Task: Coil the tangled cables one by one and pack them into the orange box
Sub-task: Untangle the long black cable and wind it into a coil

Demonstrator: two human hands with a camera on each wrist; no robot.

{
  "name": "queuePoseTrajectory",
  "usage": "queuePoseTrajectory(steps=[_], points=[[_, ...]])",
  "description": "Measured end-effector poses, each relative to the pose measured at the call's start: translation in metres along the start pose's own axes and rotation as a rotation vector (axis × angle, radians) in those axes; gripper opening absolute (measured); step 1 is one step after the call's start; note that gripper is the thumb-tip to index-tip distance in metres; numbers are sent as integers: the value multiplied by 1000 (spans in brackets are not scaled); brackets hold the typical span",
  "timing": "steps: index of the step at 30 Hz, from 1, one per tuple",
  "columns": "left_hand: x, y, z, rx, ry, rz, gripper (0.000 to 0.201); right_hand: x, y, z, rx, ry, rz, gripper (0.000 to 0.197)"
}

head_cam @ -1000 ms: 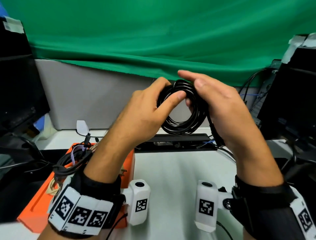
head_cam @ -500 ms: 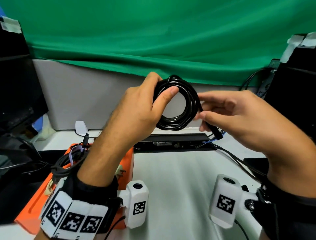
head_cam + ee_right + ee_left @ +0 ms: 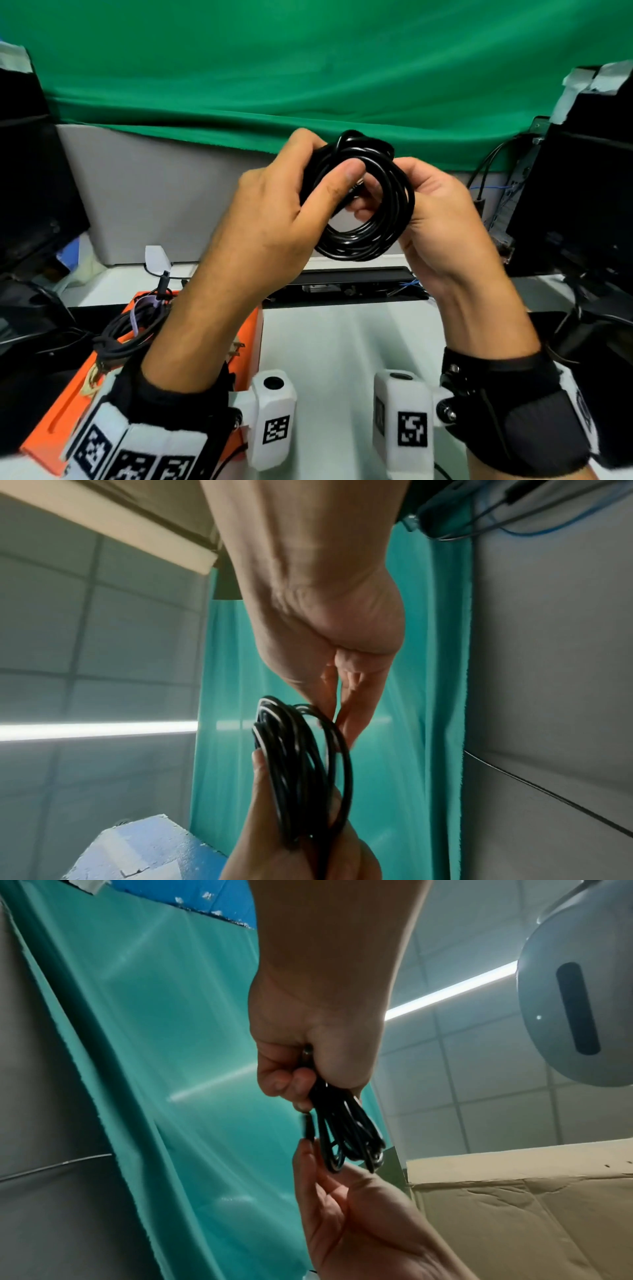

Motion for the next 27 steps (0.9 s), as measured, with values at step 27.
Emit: queuePoseTrajectory(steps=[27], points=[[-3,38,9,-73,-209,229,37,5,-21,-12,262,470,-119,30]])
Point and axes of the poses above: each hand's wrist, its own z-axis towards the middle knuckle, its own x-axis out of the palm, y = z × x, the point moved 5 cm from there along z, towards the middle knuckle
